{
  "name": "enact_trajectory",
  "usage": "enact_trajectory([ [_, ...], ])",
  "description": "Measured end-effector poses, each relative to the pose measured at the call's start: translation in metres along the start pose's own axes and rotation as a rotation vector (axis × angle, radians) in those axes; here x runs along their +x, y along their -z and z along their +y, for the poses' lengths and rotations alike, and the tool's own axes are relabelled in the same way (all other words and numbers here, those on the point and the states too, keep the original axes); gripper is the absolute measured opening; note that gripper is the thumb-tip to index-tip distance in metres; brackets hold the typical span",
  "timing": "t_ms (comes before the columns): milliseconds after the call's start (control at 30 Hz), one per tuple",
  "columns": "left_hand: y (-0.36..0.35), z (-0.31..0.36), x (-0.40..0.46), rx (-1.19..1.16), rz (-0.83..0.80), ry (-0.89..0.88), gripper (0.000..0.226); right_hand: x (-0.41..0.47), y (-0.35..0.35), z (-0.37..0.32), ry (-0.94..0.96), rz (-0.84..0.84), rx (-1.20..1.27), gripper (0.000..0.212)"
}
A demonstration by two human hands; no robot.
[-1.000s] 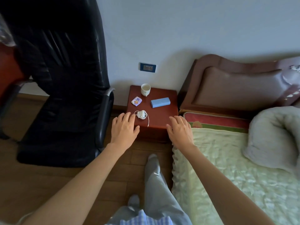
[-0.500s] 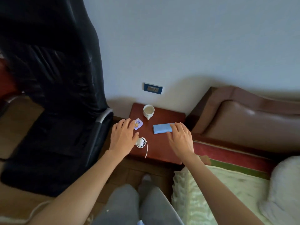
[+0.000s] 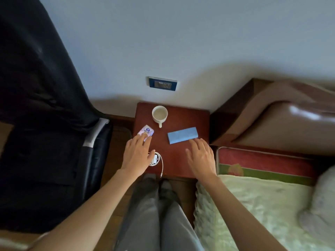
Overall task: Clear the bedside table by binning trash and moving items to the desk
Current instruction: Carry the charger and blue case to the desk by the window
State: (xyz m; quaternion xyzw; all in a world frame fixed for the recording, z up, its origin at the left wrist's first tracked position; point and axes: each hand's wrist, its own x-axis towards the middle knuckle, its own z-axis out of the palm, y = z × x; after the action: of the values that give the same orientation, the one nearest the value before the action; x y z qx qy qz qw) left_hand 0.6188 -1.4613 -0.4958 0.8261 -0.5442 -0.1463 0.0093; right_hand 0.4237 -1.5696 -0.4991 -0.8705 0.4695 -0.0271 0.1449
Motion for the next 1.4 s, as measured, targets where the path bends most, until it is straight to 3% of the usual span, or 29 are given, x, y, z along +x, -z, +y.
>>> enact_trajectory([
  [533,-0.15,-0.038,0.034,-0.077,-0.266,-0.118,0.063,0.027,-0.133,0.039,-0.225,-0.148,0.1,0.045],
  [767,-0.184,-0.046,0.036,-0.128,-0.182,-0.1,0.066,0.059,-0.173,0.053,-0.131,-0.173,0.08,0.065],
  [1000,-0.205,-0.043,0.024,-0.211,-0.144,-0.094,0.073,0.109,-0.191,0.074,0.168,-0.325,-0.107,0.089],
  [1100,-0.211,-0.042,0.023,-0.218,-0.145,-0.088,0.081,0.122,-0.195,0.078,0.271,-0.404,-0.184,0.086],
  [1300,-0.217,-0.042,0.026,-0.215,-0.149,-0.065,0.086,0.139,-0.192,0.082,0.332,-0.363,-0.206,0.075],
  [1400,-0.221,-0.043,0.028,-0.249,-0.133,-0.094,0.082,0.127,-0.189,0.079,0.341,-0.261,-0.148,0.073],
])
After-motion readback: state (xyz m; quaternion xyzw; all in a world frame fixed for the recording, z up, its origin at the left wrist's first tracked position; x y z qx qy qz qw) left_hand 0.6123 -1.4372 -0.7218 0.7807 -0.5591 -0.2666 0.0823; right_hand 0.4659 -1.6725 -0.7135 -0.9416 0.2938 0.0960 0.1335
